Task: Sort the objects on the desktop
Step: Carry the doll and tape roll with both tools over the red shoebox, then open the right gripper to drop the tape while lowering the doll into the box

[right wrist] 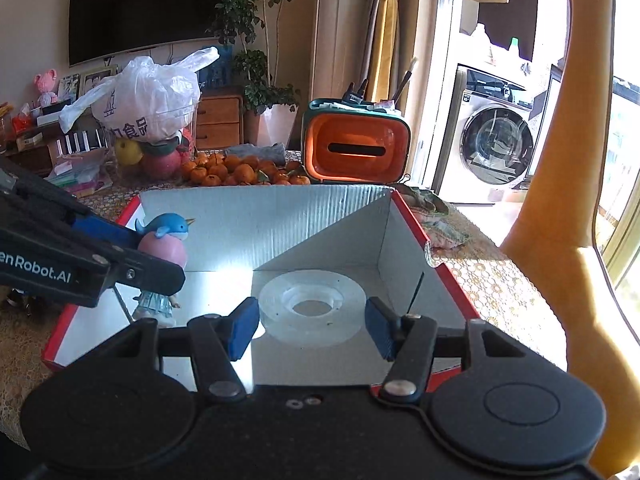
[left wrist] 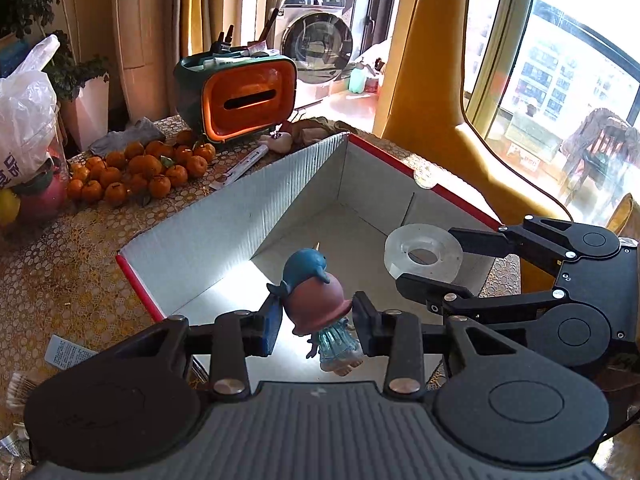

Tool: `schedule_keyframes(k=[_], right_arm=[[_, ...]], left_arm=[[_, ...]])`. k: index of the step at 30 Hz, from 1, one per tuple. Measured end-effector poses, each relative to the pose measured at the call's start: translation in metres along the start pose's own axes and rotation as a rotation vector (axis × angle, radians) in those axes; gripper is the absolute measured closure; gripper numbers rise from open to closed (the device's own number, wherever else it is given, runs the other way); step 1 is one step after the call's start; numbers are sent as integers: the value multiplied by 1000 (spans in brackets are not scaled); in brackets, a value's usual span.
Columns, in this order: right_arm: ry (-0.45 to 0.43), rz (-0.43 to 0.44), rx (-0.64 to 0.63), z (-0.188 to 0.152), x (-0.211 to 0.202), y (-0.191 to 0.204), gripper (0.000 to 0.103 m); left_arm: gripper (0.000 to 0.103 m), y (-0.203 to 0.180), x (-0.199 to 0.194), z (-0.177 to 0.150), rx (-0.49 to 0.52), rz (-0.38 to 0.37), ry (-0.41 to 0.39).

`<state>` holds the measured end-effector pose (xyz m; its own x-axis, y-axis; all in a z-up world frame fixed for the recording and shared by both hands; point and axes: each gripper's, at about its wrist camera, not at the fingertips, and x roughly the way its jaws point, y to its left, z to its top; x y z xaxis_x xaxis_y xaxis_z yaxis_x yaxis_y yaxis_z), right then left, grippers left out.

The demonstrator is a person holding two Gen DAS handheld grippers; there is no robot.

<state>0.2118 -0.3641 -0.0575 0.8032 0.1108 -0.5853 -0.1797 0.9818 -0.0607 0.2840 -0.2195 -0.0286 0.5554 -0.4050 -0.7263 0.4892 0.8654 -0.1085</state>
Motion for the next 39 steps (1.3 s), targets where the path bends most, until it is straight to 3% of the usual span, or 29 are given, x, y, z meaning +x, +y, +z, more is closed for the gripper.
schedule_keyframes(k=[18,29,39], right_arm=[[187,11,-81,15,67,-7,45],[359,46,-155,19,86,-7,45],[428,64,-223,20,95,-2,45]], left_arm=[[66,15,78,8,42,27,173],[66,17,103,15,44,29,292],[66,21,119,16,14,42,400]])
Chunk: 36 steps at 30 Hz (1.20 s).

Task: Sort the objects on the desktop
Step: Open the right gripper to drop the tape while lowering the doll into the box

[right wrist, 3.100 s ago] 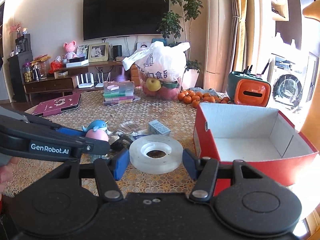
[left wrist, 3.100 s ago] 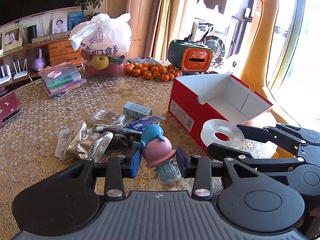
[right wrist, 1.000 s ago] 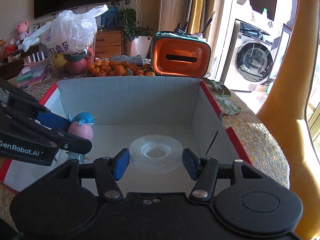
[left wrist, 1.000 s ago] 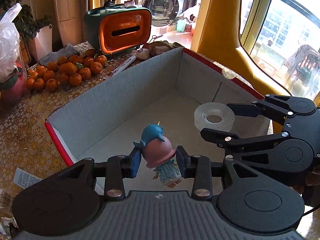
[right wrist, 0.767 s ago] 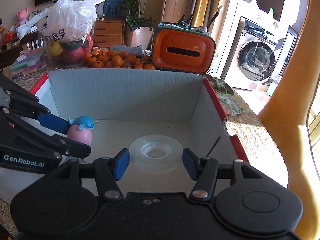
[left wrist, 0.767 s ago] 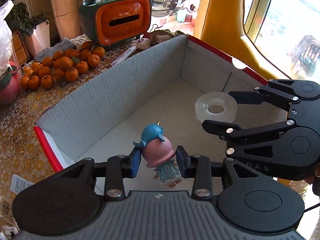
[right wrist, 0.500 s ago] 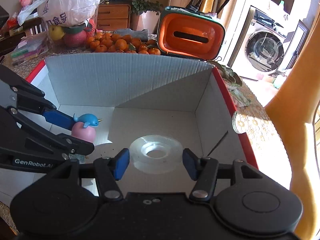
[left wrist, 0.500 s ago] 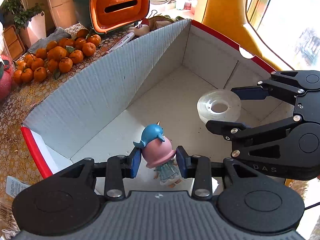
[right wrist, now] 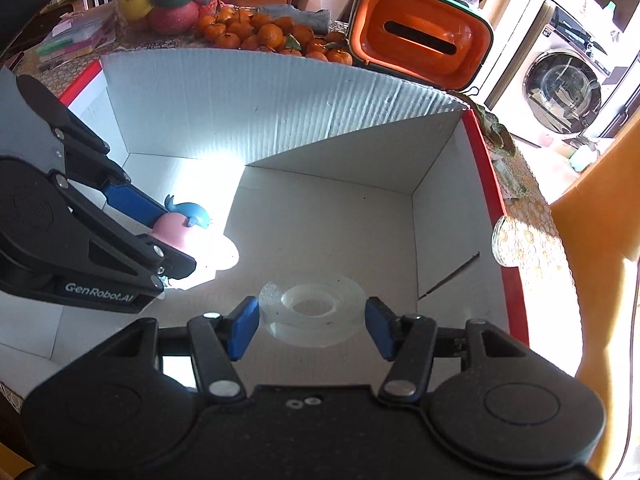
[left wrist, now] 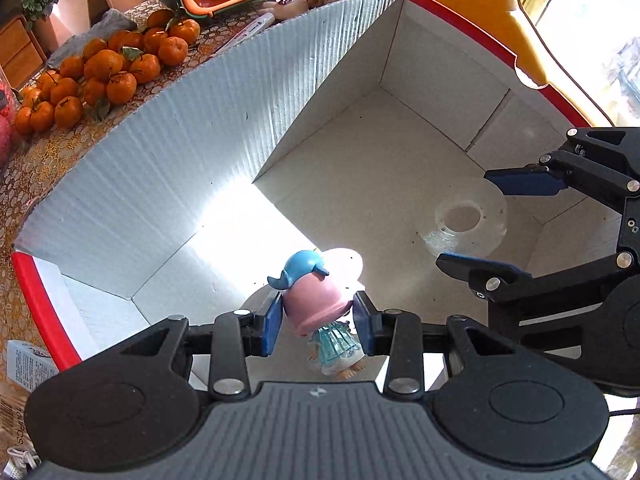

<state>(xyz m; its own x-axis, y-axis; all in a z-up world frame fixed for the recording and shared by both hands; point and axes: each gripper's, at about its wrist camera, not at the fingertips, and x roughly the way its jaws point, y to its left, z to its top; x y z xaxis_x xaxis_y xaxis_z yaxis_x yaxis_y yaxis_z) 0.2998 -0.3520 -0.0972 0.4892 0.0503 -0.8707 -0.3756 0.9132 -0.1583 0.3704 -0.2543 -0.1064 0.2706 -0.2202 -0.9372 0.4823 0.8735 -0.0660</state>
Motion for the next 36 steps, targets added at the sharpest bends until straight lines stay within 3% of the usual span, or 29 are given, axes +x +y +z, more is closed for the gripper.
schedule_keyframes(k=[4,10,13,15,36], right_arm=[[16,-7,-34,0,1,3,45],[-1,-27,-71,0,-3,8,33],[1,-32,-83,-2,-5,10,32],[-4,-27,-84,-3,-9,11,31],[-114,-26,-23,-15,-83,20,30]], left_arm=[[66,-3,3,1,12,11,21],[66,-3,1,-2,7,28,25],[60,0,-4,-4,-19,21,14],[50,1,-9,-6,-23,18,4],[50,-14,-92,-24,-9,-17,-139]])
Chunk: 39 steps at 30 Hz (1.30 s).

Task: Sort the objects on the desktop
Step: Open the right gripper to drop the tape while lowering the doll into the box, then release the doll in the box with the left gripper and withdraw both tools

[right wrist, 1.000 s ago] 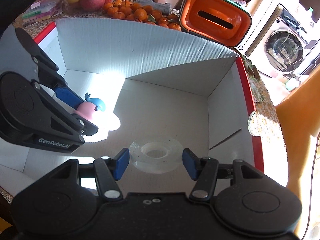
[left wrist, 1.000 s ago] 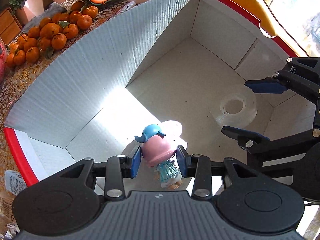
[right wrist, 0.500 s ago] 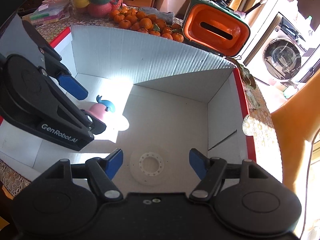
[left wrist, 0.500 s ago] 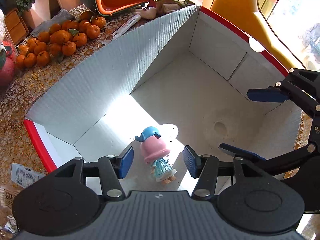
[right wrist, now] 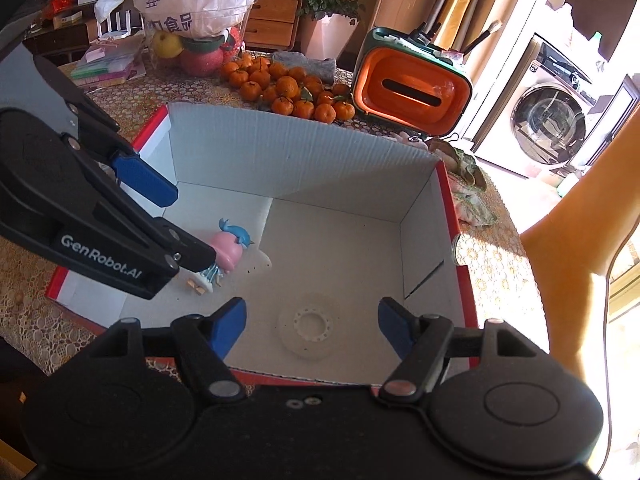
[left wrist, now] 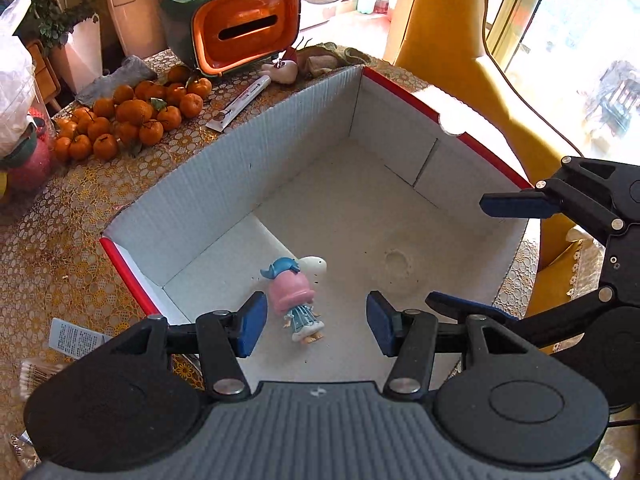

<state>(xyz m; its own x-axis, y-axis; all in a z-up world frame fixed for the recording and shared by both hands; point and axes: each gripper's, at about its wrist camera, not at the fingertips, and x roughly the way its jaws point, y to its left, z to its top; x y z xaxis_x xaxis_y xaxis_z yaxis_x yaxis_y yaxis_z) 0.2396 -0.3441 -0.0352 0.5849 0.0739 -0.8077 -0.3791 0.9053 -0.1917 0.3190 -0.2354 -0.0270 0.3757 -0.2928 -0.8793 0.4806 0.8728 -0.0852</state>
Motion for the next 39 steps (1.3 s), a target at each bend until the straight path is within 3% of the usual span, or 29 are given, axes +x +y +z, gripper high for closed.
schedule_keyframes(k=[18,39], right_arm=[[-126,44,34,-13,-73,39,30],[-262,160,62,-21,-132,113,27]], left_arm=[[50,-5,-91,-45,6,-20,-122],[50,29,-182,-140,-82,-42,-280]])
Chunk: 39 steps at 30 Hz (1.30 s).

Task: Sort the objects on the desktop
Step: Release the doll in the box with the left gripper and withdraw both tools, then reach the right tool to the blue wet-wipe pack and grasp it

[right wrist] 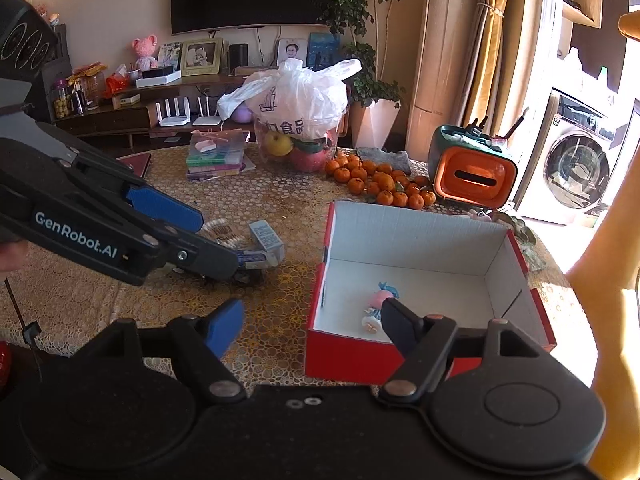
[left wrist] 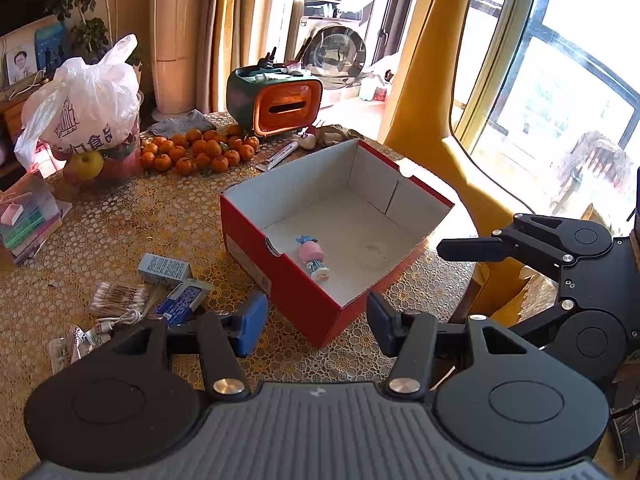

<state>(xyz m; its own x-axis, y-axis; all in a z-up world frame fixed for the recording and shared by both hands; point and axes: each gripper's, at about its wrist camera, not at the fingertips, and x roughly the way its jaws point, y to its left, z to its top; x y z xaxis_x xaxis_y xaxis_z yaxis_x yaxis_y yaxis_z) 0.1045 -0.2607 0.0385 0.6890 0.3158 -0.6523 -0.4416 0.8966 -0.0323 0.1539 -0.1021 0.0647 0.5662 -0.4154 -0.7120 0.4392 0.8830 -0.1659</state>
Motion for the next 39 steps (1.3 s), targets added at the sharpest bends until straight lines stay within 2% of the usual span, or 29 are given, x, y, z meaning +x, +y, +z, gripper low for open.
schedule_keyframes(k=[8,12,22,26,30,34,37,39], right_arm=[[-28,42,5,-2,2,31,23],[-46,55,3,-2,5,45,21],[-62,108,16,-6,18,73,13],[-77,123,-8,-8,21,84,6],[-86,129,-33,-11,26,94,6],[-82,131,-37,-12,36,99,6],[-73,135,-28,-13,44,101,6],[-64,132,-24,-13,50,102,6]], left_arm=[[49,23,-36,-34,-34,38,-55],[37,36,-52,-49,-52,84,-97],[24,66,-76,-87,-83,165,-148],[21,76,-79,-102,-104,168,-148],[16,85,-76,-116,-107,217,-146],[15,98,-72,-127,-133,218,-146],[2,106,-66,-134,-130,240,-149],[0,110,-62,-137,-121,249,-152]])
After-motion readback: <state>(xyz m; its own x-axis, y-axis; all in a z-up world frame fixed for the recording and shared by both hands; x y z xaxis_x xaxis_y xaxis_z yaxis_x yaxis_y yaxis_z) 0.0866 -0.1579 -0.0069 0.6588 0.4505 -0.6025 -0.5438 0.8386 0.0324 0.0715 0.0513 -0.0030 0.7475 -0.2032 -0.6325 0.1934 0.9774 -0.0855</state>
